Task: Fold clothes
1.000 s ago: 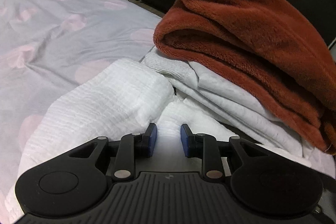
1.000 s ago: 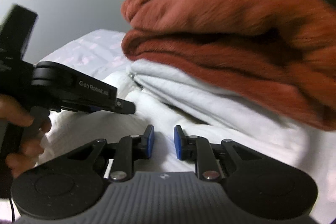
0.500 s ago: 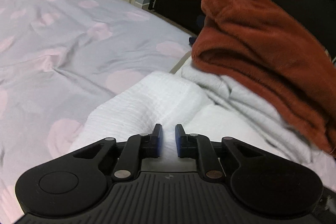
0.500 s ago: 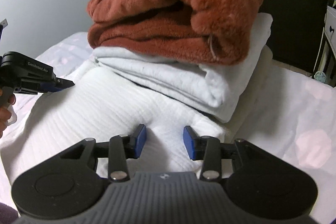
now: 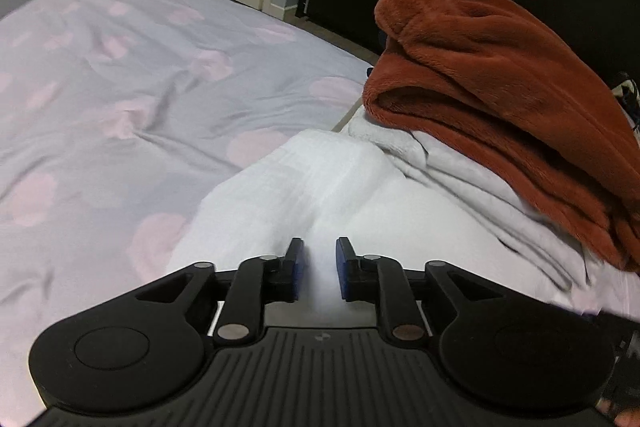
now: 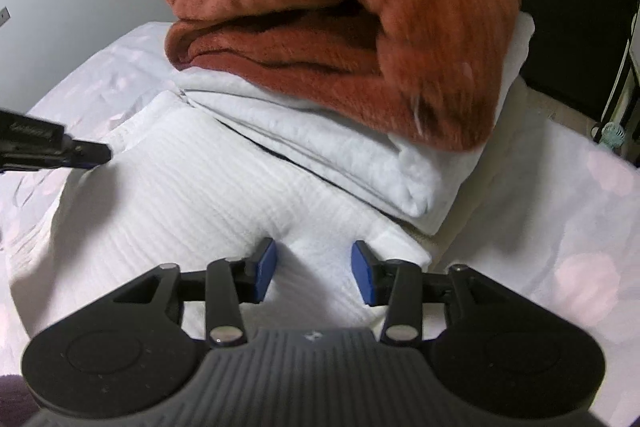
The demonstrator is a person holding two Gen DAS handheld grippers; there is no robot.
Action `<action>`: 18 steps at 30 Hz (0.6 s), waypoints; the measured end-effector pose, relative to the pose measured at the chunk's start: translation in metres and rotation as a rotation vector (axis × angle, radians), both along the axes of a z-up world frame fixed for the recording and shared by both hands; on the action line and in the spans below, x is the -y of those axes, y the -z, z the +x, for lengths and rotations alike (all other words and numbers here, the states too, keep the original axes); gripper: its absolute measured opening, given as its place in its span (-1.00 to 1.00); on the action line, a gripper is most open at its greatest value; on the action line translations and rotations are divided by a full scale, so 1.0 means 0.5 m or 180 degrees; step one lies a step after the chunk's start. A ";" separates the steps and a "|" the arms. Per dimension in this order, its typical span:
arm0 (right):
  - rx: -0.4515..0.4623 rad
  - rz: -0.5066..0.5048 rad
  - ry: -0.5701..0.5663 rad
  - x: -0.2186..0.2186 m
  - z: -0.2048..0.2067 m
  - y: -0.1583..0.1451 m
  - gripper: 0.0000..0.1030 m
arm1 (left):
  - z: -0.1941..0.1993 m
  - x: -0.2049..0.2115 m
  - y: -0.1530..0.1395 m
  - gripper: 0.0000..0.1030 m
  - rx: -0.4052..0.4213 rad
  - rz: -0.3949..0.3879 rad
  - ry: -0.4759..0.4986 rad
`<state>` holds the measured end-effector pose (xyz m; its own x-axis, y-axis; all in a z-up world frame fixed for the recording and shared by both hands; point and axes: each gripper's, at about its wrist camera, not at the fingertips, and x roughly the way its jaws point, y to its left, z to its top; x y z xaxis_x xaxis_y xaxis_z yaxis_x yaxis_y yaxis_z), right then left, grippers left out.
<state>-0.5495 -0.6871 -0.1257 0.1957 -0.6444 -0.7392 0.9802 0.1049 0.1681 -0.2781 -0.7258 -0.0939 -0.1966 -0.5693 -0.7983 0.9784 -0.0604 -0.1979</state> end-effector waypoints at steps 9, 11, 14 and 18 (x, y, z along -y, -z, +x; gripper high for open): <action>0.0314 -0.0250 -0.0102 -0.087 0.023 -0.122 0.55 | -0.014 -0.134 -0.090 -0.23 0.0171 -0.0236 -0.0149; 0.0302 -0.0373 -0.0076 -0.120 0.031 -0.149 0.63 | -0.019 -0.167 -0.112 -0.14 0.0187 -0.0332 -0.0177; 0.0336 -0.0474 -0.0009 -0.167 0.037 -0.182 0.69 | -0.027 -0.218 -0.146 0.02 0.0237 -0.0460 -0.0185; 0.0195 -0.0607 0.0111 -0.235 0.056 -0.221 0.80 | -0.035 -0.288 -0.182 0.25 0.0296 -0.0681 -0.0236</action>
<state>-0.5217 -0.5696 -0.0154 0.2116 -0.7787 -0.5906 0.9723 0.1065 0.2079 -0.2953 -0.5818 -0.0030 -0.0794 -0.7375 -0.6706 0.9951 -0.0186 -0.0973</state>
